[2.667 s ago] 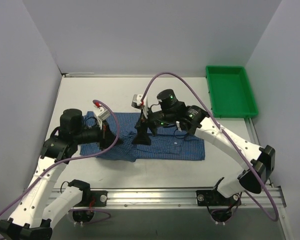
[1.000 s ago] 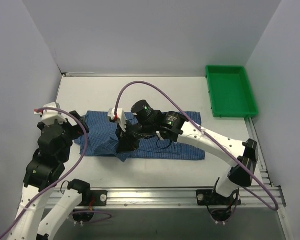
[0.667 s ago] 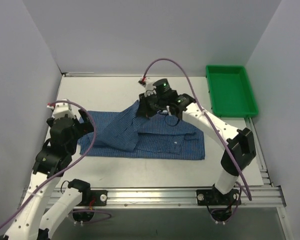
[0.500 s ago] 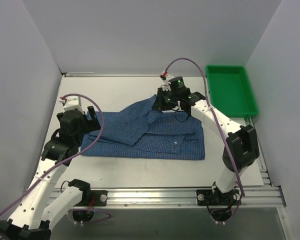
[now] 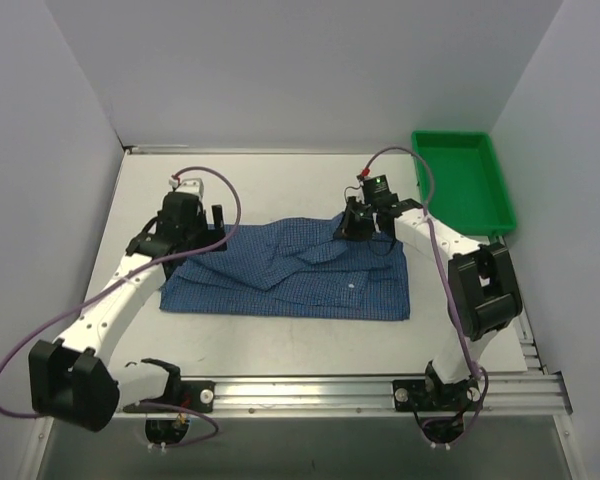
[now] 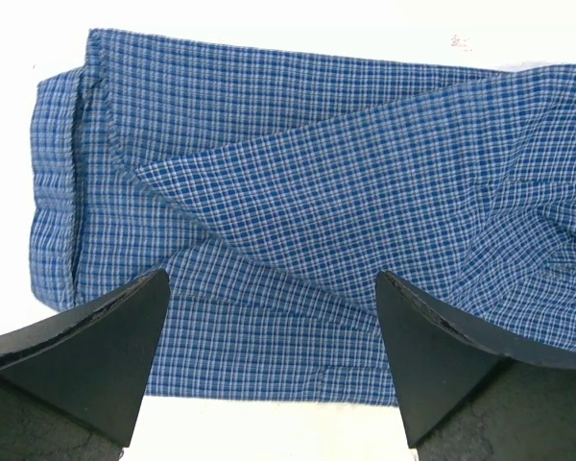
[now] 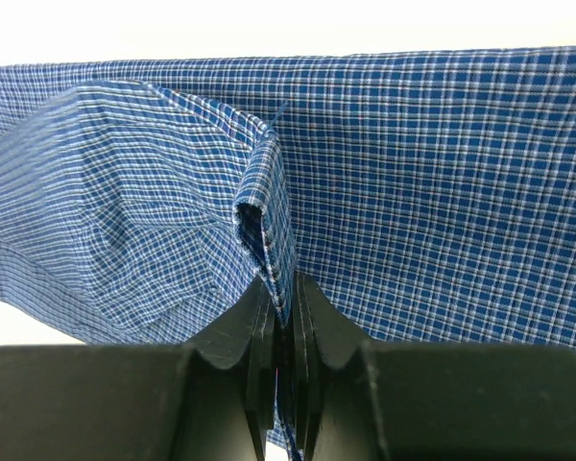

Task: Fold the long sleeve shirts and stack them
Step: Fold the shirt

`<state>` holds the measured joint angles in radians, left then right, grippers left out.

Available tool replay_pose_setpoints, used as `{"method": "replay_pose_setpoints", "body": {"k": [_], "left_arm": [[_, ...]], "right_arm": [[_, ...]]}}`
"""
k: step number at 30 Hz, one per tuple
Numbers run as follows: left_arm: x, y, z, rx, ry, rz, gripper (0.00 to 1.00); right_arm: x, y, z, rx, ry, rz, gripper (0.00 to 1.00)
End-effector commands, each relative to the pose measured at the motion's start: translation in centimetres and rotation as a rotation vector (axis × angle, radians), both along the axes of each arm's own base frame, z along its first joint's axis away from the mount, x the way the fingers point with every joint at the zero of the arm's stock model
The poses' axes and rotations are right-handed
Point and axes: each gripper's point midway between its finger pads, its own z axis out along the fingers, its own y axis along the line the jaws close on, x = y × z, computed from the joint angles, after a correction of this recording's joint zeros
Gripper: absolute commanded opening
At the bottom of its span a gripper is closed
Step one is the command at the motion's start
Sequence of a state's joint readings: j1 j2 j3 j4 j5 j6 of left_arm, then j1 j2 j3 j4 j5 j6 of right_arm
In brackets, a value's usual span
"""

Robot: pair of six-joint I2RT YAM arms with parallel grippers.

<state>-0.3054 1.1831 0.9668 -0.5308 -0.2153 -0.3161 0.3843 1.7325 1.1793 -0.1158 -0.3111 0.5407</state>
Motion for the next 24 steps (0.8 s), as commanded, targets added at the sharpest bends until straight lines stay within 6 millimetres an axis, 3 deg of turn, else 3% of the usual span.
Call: {"method": "replay_pose_setpoints", "body": {"k": [1,3,4,8,14,17,24], "left_arm": [[2.9,-1.4,1.9,-0.036,-0.044,-0.039,0.98],[3.6,-1.1,1.0,-0.016,-0.019,-0.020,0.97],[3.6,-0.7,0.6,-0.017,-0.011,-0.001,0.98],[3.5,2.0,-0.8,-0.062,-0.002,0.080,0.97],[2.9,2.4,-0.9,-0.077,-0.014,0.071,0.97],[3.0,2.1,-1.2,-0.079,0.001,0.060,0.98],[3.1,1.5,-2.7,-0.083,0.046,0.029,0.97]], "right_arm": [[0.2,0.6,1.7,0.060,0.004,-0.011,0.00],[0.2,1.5,3.3,0.092,-0.010,0.006,0.00],[0.4,2.1,5.1,0.115,-0.036,0.021,0.00],[-0.3,4.2,9.5,0.141,-0.090,0.077,0.00],[-2.8,6.4,13.3,0.161,-0.113,0.088,0.00],[-3.1,5.6,13.3,0.154,-0.109,0.040,0.00],[-2.7,2.0,8.0,0.066,-0.003,-0.071,0.00]]}}
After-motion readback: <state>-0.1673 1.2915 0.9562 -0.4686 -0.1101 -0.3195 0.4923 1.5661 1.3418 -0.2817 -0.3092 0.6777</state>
